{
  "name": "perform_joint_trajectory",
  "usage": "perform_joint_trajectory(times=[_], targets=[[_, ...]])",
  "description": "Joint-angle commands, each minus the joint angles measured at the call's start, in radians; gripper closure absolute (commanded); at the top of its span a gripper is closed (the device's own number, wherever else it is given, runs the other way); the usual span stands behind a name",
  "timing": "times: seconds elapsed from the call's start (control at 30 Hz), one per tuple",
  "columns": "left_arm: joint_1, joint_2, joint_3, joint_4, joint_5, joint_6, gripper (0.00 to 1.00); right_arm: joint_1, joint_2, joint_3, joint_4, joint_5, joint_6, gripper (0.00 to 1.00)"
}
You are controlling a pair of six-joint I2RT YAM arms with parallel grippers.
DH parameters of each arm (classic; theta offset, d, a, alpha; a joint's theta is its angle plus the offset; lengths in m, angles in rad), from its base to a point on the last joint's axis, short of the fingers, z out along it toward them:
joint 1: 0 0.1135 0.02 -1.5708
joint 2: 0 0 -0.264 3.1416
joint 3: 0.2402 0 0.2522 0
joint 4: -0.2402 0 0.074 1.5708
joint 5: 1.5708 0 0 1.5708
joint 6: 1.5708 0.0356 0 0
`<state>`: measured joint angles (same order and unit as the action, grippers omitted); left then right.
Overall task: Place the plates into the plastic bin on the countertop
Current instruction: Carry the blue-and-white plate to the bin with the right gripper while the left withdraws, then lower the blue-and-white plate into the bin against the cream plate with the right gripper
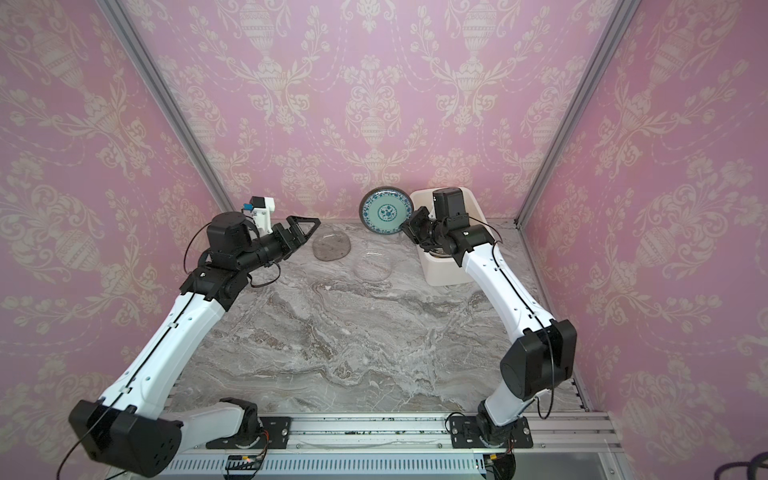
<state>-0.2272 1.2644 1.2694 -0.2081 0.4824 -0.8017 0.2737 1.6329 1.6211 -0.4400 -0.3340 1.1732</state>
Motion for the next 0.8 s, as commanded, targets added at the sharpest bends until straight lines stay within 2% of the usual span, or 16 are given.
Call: perform_joint_trajectory(times=[0.0, 0.17, 0.37, 0.77], targets=[[-0.029, 0.034, 0.07, -0.003, -0.012, 0.069, 0.04, -0.061, 0.008, -0.034, 0.11, -0.013, 0.103, 1.0], [-0.11, 0.104, 0.152, -0.049, -0.034, 0.17, 0.04, -0.163, 0.032, -0.062, 0.162, -0.033, 0.14, 1.0], [-0.21, 0.184, 0.226, -0.11, -0.119, 0.286, 0.03, -0.253, 0.087, -0.052, 0.193, -0.029, 0.174, 1.0], [-0.365, 0.409, 0.442, -0.181, -0.162, 0.41, 0.01, -0.288, 0.192, -0.056, 0.202, 0.135, 0.321, 1.0]])
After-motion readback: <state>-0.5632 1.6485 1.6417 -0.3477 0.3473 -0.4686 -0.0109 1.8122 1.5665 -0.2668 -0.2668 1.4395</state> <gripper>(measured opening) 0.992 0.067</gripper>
